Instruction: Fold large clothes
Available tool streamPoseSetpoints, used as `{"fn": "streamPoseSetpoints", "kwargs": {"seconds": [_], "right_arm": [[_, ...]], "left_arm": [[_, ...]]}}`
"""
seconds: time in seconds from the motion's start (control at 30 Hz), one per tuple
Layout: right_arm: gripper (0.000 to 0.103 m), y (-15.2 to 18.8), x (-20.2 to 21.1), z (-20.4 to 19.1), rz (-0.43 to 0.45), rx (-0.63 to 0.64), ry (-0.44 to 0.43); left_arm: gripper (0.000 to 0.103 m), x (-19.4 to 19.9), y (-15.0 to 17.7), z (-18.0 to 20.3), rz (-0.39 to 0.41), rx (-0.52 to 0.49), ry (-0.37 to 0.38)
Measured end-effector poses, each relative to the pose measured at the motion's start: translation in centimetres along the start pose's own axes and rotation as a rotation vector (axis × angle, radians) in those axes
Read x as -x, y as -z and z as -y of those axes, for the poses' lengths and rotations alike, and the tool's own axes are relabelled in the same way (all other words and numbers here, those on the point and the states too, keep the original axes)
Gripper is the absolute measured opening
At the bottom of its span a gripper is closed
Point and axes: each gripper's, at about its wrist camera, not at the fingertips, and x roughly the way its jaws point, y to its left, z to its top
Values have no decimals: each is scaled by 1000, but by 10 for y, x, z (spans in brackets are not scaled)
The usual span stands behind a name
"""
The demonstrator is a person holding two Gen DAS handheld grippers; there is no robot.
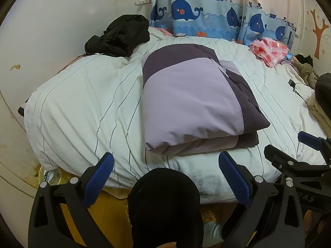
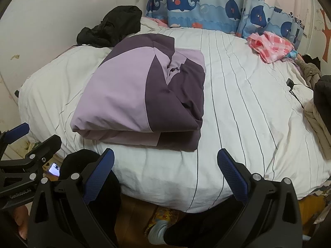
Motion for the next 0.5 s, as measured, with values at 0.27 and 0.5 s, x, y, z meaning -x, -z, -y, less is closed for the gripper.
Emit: {"fn": "streamPoseSetpoints", "kwargs": {"seconds": [0.27,0.5], "right_arm": [[96,0,3,-2,1,-2,8],[96,1,4,-5,3,6,17]], "left_arm": [[97,1,2,2,-2,-4,-16],[97,1,2,0,2,-2,-32]]}}
